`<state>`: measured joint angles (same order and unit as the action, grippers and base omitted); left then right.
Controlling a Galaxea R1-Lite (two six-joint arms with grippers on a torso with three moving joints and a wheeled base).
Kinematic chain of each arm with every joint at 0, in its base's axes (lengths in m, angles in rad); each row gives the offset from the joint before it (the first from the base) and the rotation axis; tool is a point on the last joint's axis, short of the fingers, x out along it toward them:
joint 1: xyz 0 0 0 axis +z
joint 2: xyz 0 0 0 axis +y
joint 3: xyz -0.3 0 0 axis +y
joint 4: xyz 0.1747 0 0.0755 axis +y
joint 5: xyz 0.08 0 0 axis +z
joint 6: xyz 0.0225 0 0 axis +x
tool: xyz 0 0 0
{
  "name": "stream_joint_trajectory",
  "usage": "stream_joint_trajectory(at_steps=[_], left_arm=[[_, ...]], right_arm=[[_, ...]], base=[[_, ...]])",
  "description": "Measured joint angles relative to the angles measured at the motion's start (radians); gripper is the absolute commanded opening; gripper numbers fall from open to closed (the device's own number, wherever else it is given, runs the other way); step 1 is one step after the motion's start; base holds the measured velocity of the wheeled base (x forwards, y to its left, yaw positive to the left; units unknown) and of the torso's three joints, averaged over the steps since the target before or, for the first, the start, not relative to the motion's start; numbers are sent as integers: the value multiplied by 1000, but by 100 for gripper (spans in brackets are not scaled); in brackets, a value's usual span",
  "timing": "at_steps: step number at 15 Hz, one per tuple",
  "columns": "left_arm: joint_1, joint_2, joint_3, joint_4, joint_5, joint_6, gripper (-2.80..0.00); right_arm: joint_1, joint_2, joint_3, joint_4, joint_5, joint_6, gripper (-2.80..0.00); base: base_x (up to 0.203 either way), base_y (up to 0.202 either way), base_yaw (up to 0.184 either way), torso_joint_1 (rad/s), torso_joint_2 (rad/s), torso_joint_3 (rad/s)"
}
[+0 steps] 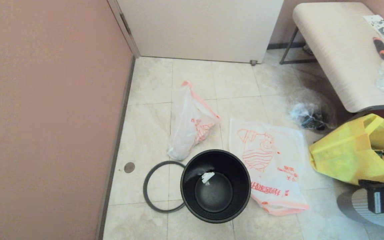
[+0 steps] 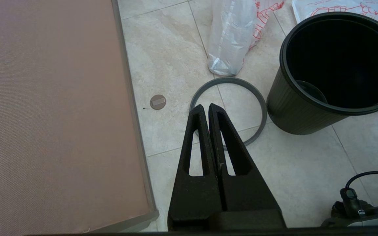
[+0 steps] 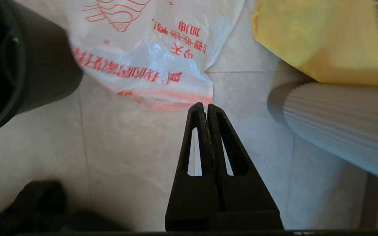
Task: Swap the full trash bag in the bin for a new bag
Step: Pick up a new trash bag
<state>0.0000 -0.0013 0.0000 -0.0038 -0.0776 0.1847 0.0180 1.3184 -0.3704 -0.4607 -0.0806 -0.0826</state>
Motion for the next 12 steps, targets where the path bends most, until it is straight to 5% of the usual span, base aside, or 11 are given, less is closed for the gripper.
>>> stream_joint_trajectory(at_steps=[8,12], left_arm=[[0,0,0,0,0,0,-280],[0,0,0,0,0,0,-280]], right_arm=[[-23,741,27,-610,-38,-62,-280],[-14,1109,-21,-916,29,-131,-280]], base=[[0,0,0,0,0,0],[0,0,0,0,0,0]])
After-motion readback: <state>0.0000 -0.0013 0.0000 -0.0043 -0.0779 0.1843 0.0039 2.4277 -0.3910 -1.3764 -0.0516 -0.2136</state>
